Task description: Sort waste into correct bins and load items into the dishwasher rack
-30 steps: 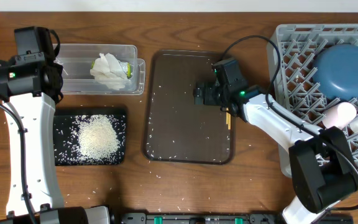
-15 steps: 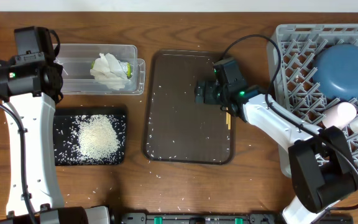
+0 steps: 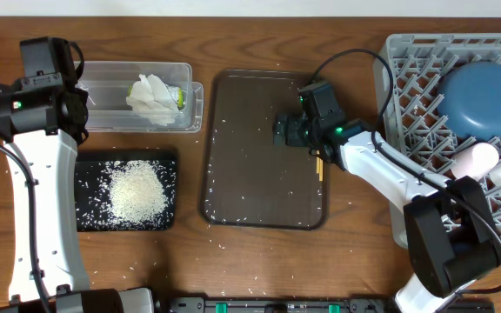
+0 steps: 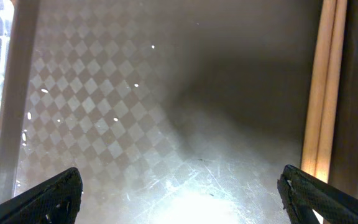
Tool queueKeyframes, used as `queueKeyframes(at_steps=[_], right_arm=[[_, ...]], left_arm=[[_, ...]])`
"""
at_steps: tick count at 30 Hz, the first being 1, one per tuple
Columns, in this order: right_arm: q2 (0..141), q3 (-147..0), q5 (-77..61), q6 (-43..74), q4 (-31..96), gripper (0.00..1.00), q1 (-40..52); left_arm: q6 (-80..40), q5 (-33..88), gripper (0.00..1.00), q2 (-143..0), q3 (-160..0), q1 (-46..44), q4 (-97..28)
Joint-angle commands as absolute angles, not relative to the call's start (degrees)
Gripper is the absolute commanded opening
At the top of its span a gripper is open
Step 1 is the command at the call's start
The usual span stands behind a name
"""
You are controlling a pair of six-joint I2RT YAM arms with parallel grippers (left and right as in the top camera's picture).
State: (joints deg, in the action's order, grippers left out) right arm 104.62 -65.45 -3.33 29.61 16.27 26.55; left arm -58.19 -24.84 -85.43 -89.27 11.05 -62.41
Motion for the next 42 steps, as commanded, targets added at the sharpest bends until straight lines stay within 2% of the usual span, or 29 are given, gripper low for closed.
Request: queueKeyframes(at_steps=[1,7,12,22,27,42], right_arm=[[105.03,-65.49,0.60,31.68,17.17,0.99,27.20],[105.03,-65.49,4.84,32.34,18.65,0.99,27.24],[105.14,-65.45,7.03,32.36,18.68,0.88,27.62],[108.05,-65.45,12.32,33.19,17.76,0.86,29.98],[108.44,-65.45,14.94,34.59,17.58,0.81,29.93],[110.08,-65.45,15.22,34.96,17.06,0.83,29.95]], left_arm=[[-57.67,-26.20,0.88,-85.73,-89.25,11.25,-62.57],[-57.67,-26.20,0.88,-85.73,-89.25,11.22,-62.54],[-57.67,-26.20,0.88,-85.73,-89.25,11.25,-62.54],[-57.67,-26.20,0.88,-85.73,-89.25,11.25,-62.57],[-57.67,-26.20,0.88,-85.73,-89.25,11.25,-62.54],[-57.67,-26.20,0.88,-85.73,-89.25,11.22,-62.57]])
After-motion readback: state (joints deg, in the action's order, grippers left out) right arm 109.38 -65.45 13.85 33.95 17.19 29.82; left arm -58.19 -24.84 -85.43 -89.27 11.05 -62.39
